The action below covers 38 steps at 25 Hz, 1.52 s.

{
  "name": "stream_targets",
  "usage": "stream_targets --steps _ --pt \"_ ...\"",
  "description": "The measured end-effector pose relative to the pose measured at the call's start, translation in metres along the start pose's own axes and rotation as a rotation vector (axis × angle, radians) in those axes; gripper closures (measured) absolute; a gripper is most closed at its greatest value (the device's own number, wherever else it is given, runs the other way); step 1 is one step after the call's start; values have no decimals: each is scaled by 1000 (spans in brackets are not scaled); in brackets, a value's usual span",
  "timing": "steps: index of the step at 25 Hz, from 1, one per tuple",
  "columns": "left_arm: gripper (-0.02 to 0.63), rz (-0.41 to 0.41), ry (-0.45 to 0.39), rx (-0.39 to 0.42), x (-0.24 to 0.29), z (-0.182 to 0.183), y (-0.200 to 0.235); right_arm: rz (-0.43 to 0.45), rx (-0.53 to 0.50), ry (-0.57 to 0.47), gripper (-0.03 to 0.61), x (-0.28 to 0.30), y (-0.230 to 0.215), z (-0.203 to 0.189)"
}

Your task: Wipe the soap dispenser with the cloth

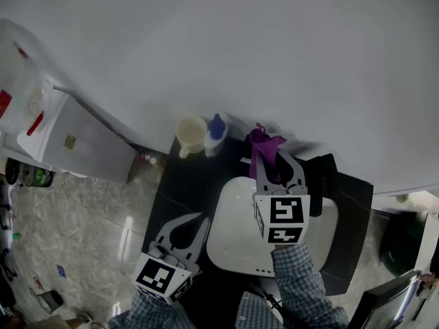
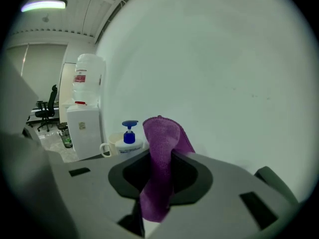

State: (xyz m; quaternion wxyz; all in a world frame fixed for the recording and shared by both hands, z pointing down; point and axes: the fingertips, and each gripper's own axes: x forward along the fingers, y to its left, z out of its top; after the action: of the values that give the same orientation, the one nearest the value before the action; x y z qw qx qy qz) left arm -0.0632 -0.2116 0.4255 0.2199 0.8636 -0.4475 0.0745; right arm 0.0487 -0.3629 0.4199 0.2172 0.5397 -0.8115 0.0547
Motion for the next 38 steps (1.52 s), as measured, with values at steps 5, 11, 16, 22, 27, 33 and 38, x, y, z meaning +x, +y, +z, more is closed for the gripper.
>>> stream_targets --steps 5,11,16,22,27,33,38 --pt "603 4 5 -5 -2 -3 3 26 22 19 488 23 19 -3" --pt "603 24 13 1 -9 -6 9 81 -3 85 488 44 46 -29" --pt "603 38 20 -8 -13 -10 12 98 -25 145 488 57 55 -56" --pt "603 40 13 -13 -16 -10 11 110 -77 135 488 55 57 -56" --pt "603 30 10 -6 -15 -9 7 129 -77 176 488 50 62 -71" --pt "603 22 7 2 -17 -9 5 88 -52 235 488 41 47 -100" --pt "603 7 12 9 -15 -10 0 54 -43 252 488 32 31 -110"
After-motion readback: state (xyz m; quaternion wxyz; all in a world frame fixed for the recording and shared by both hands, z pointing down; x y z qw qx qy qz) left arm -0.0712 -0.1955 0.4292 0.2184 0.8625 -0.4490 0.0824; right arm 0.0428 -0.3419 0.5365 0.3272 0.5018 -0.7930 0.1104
